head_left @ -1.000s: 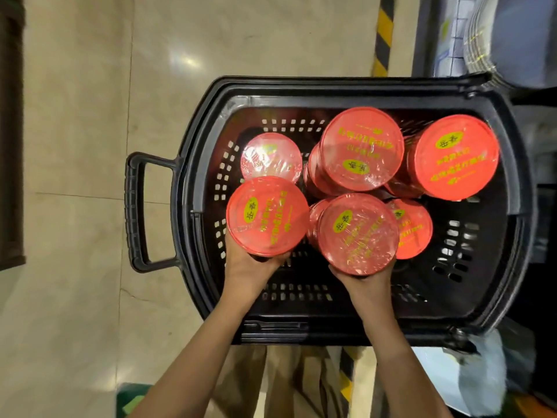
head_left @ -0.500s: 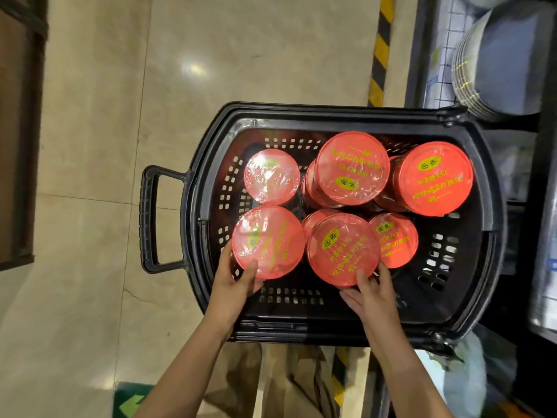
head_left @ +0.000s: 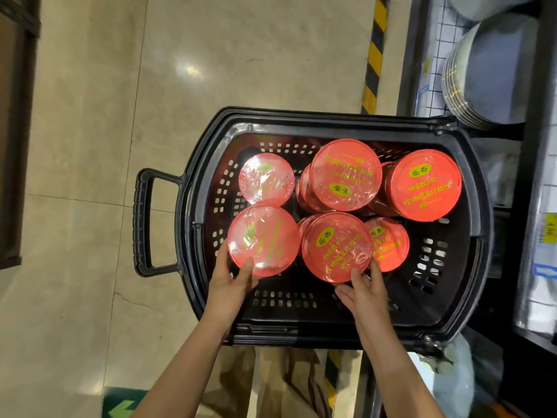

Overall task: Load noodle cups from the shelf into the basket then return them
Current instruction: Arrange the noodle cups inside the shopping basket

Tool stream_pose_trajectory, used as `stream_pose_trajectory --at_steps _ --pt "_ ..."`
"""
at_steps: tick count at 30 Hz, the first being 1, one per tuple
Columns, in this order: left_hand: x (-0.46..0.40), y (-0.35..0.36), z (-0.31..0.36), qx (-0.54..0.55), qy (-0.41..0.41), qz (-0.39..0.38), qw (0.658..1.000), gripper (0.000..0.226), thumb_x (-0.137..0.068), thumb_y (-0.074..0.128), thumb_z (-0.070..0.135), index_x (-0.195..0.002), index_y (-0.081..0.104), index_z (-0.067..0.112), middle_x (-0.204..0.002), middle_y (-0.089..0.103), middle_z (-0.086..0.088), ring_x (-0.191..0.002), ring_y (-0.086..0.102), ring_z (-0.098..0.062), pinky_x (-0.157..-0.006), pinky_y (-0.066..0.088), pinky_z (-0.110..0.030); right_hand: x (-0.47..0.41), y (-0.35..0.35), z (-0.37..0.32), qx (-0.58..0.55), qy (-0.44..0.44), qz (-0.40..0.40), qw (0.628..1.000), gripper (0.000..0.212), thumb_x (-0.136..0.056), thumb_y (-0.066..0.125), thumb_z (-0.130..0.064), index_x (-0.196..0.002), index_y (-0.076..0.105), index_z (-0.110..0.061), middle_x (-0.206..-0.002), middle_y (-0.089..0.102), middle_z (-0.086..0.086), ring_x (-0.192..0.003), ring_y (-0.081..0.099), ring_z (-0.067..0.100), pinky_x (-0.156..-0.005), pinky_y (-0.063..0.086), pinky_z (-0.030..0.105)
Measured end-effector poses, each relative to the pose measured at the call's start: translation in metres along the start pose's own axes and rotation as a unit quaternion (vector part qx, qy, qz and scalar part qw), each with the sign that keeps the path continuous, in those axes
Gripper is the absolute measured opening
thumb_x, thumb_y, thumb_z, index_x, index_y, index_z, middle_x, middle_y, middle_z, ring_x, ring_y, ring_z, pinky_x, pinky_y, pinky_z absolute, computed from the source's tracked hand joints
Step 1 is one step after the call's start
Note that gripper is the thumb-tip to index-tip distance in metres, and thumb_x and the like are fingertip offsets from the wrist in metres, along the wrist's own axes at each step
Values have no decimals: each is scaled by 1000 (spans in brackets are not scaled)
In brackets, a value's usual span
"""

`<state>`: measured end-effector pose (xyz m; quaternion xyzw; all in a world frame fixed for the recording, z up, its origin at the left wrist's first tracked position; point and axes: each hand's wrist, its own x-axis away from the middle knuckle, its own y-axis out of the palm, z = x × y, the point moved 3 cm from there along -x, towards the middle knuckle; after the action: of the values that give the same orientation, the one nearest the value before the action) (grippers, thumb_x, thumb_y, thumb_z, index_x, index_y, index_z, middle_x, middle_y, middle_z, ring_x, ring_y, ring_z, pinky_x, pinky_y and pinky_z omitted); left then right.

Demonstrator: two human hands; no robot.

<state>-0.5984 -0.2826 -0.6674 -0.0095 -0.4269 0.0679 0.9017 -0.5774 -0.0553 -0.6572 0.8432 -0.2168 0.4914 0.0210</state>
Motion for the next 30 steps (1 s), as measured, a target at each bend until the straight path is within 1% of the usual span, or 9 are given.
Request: stream_pose_trajectory --at_steps 5,8,10,14,18,24,26,28,30 --pt "9 -8 22 -207 36 67 975 58 -86 65 18 -137 38 15 -125 53 -3 -93 59 -13 -87 44 -26 21 -8 -18 131 -25 45 990 54 -91 60 -28 -139 36 -24 -133 49 1 -111 54 17 -76 48 29" --pt "25 -9 52 -284 75 70 953 59 -83 68 22 -134 41 8 -125 56 -11 -106 58 -24 -90 44 -31 49 -14 -49 228 -86 59 968 56 -87 64 -29 -136 39 -17 -136 50 4 -119 51 21 -96 46 40" --pt "44 -1 83 -335 129 50 932 53 -84 66 22 -130 45 6 -123 56 -10 -111 55 -25 -90 39 -28 73 -18 -72 291 -123 64 947 57 -87 65 -30 -136 40 -15 -136 49 4 -124 47 23 -98 41 38" --pt "96 27 153 -496 243 20 833 45 -91 53 26 -132 43 11 -127 54 -7 -116 52 -26 -90 39 -36 129 -29 -125 398 -182 84 895 56 -87 62 -34 -137 44 -16 -134 48 6 -123 46 24 -94 41 37" --pt "160 56 218 -605 317 10 730 49 -93 44 34 -138 33 17 -133 46 -2 -121 46 -22 -97 36 -39 193 -49 -176 405 -243 101 876 48 -85 64 -28 -129 52 -15 -128 53 7 -119 49 28 -93 41 37" --pt "251 89 273 -627 403 -26 666 54 -92 48 32 -141 31 18 -134 44 -1 -125 41 -22 -98 32 -39 280 -99 -223 423 -300 129 845 47 -91 54 -36 -134 43 -22 -136 44 -3 -127 40 16 -100 35 29" --pt "279 98 286 -631 432 -41 643 58 -85 59 34 -137 40 17 -128 51 0 -117 51 -21 -91 40 -39 308 -116 -228 406 -314 155 844 46 -91 53 -37 -134 42 -25 -135 44 -5 -127 40 13 -100 35 28" --pt "302 105 296 -617 486 -71 614 62 -62 81 35 -117 61 13 -103 66 -1 -88 66 -22 -67 52 -37 331 -133 -225 384 -315 179 849 47 -90 54 -39 -134 42 -26 -135 44 -6 -127 40 13 -99 36 29" --pt "321 109 303 -590 547 -89 587 53 -61 75 40 -106 62 14 -87 68 1 -71 68 -20 -53 52 -33 353 -149 -217 355 -304 202 860 51 -89 55 -42 -135 40 -27 -136 42 -7 -127 40 14 -99 37 29"
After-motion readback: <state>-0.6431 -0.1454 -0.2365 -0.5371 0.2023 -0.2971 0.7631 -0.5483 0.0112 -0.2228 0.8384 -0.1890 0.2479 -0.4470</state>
